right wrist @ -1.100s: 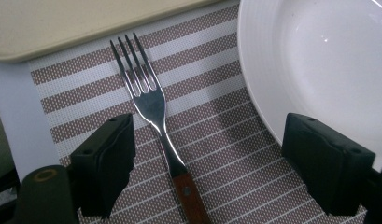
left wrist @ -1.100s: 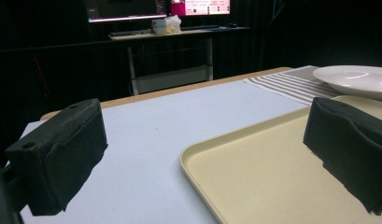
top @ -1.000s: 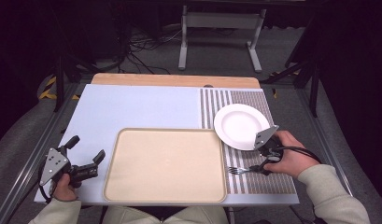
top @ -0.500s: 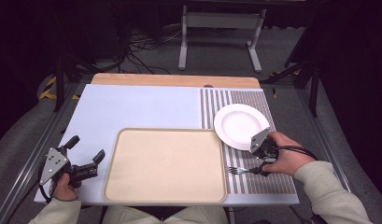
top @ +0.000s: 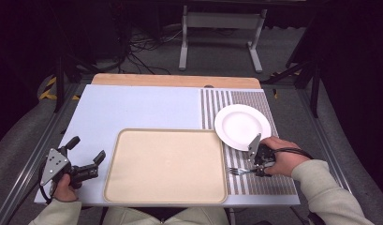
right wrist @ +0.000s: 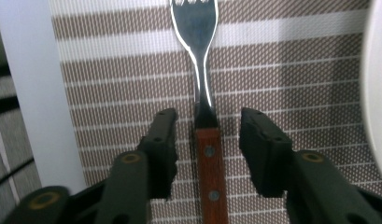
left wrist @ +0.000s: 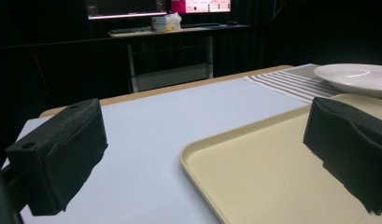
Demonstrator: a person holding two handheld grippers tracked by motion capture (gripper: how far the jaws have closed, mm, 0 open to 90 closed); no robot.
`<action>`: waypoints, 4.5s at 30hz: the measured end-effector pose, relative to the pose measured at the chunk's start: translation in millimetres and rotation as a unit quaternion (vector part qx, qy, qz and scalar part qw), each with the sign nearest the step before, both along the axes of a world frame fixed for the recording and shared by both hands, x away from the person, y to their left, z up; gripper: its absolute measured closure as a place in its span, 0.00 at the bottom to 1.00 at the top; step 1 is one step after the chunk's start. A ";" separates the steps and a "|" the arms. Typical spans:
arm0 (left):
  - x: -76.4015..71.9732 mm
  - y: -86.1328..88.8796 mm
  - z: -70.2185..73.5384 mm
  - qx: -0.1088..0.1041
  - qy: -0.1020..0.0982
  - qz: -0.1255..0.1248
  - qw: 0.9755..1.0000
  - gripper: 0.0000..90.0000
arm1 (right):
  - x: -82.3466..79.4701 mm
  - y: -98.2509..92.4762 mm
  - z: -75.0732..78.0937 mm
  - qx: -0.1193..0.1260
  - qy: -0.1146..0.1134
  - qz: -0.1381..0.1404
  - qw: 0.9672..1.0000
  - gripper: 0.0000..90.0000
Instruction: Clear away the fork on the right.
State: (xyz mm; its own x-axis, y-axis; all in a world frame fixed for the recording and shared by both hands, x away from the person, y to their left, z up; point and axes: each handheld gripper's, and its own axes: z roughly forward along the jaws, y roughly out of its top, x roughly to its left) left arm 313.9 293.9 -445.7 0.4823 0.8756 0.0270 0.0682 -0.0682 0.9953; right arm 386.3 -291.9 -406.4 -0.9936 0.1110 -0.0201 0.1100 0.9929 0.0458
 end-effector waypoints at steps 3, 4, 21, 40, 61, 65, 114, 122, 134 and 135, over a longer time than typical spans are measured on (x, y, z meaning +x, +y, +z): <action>-0.1 -0.5 0.2 0.001 -0.001 -0.001 1.000 0.00 | 1.2 0.0 -0.7 -0.017 0.004 0.018 1.000 0.73; -0.1 -0.6 0.4 0.002 -0.002 -0.002 1.000 0.00 | 1.6 0.0 -1.1 -0.019 0.006 0.022 1.000 0.75; -0.3 -1.1 0.3 0.004 -0.001 -0.005 1.000 0.00 | 4.8 7.9 -7.0 -0.057 0.014 0.061 0.996 0.86; -0.1 -1.0 0.3 0.004 -0.001 -0.005 1.000 0.00 | 3.2 11.1 20.3 -0.033 -0.012 0.040 0.999 0.86; 0.0 -0.6 0.4 0.001 0.000 -0.004 1.000 0.00 | 6.2 25.8 50.0 0.014 -0.043 -0.019 0.999 0.86; -0.2 -0.5 0.3 0.000 0.000 -0.003 1.000 0.00 | 6.9 30.5 53.1 0.036 -0.044 -0.043 0.997 0.86; -0.4 0.2 0.9 0.000 0.000 -0.006 1.000 0.00 | -0.7 98.6 56.6 0.195 0.051 -0.412 0.889 0.86; 0.1 0.1 0.6 0.001 0.002 -0.005 1.000 0.00 | 2.7 109.3 48.1 0.187 0.051 -0.430 0.882 0.86; 0.2 0.3 0.6 0.004 0.004 -0.004 1.000 0.00 | 7.9 126.0 36.7 0.180 0.059 -0.459 0.868 0.86; 0.2 0.3 0.6 0.004 0.004 -0.004 1.000 0.00 | 8.3 127.4 35.4 0.178 0.061 -0.462 0.867 0.86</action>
State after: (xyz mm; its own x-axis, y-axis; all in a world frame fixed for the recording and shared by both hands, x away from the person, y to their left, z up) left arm 314.1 294.2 -445.1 0.4893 0.8716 0.0293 0.0756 -0.0759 0.9942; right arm 394.6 -164.5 -371.0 -0.4694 0.8380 0.2781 0.8763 0.4036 0.2630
